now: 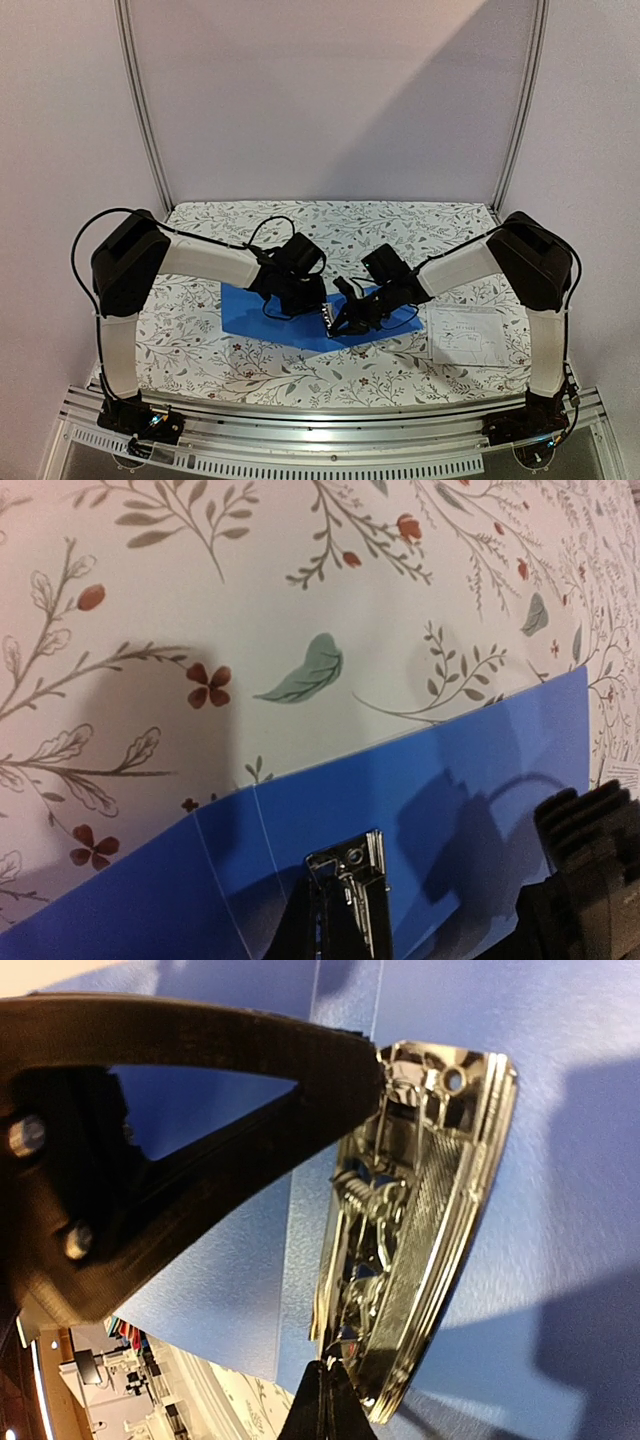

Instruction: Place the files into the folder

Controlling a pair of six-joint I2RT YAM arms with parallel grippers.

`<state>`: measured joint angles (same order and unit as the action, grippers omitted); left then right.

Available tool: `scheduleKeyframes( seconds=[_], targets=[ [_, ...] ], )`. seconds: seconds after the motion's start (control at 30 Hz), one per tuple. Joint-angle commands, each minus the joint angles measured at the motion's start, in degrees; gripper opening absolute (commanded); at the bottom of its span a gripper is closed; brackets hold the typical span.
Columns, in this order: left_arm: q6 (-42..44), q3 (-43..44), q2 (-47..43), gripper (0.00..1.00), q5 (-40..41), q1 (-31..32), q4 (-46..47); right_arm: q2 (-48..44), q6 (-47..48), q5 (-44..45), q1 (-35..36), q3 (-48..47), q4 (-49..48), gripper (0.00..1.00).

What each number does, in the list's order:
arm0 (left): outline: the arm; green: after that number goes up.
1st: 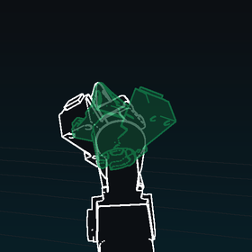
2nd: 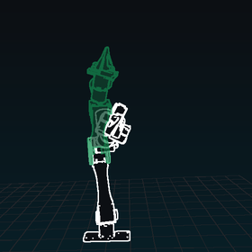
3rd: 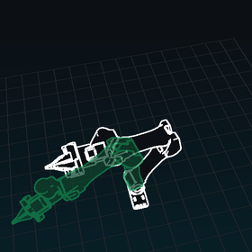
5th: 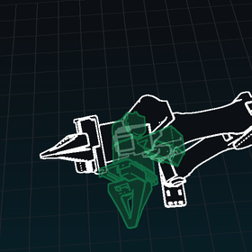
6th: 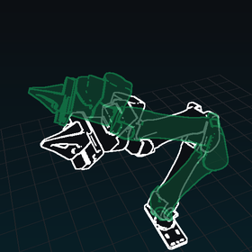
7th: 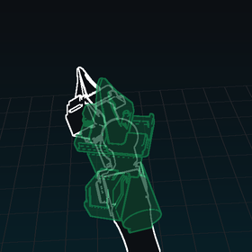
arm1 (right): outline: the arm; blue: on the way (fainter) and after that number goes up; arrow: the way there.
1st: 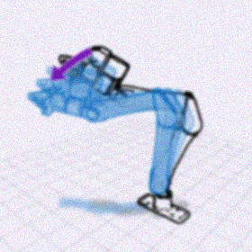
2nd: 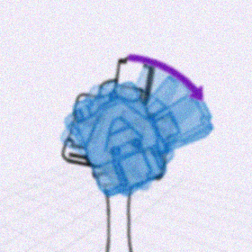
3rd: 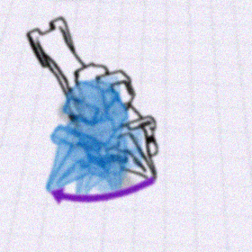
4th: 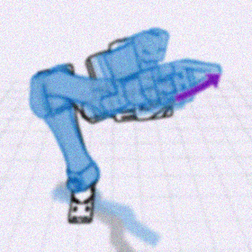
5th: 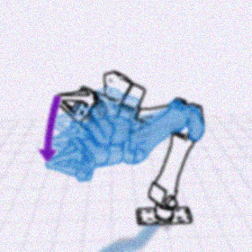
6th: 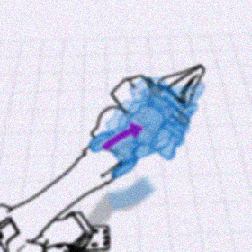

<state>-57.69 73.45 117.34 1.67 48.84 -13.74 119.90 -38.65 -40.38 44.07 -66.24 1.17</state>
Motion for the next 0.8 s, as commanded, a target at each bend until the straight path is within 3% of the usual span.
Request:
scheduleKeyframes(
  seconds=[0.0, 0.23, 0.37, 0.5, 0.67, 0.77],
  targets=[
    [0.7, -1.9, 2.3, 0.0, -0.2, -0.5, -3.9, -2.8, -1.5, 8.5, -2.7, 4.6, 4.2, 0.0],
    [1.1, -1.6, 2.5, 0.0, -1.0, -0.6, -2.9, -6.1, -8.0, -5.7, -2.8, 7.6, -15.7, 0.0],
    [1.6, -1.3, 1.9, 0.0, -0.6, -0.6, -2.8, -5.6, -12.4, -8.2, -2.8, 8.7, -21.0, 0.0],
    [1.5, -1.5, 1.3, 0.0, -0.2, -0.6, -2.8, -6.8, -9.3, -6.3, -2.3, 6.9, -15.0, 0.07],
    [1.2, -1.4, 2.2, 0.0, -1.0, -0.6, -2.6, -4.8, 2.9, 1.9, 1.1, -1.6, 6.2, 0.2],
    [1.2, -1.3, 1.9, 0.0, -0.7, -0.6, -2.7, -3.3, 4.1, 2.8, 1.7, -2.4, 8.5, 0.22]
  ],
)
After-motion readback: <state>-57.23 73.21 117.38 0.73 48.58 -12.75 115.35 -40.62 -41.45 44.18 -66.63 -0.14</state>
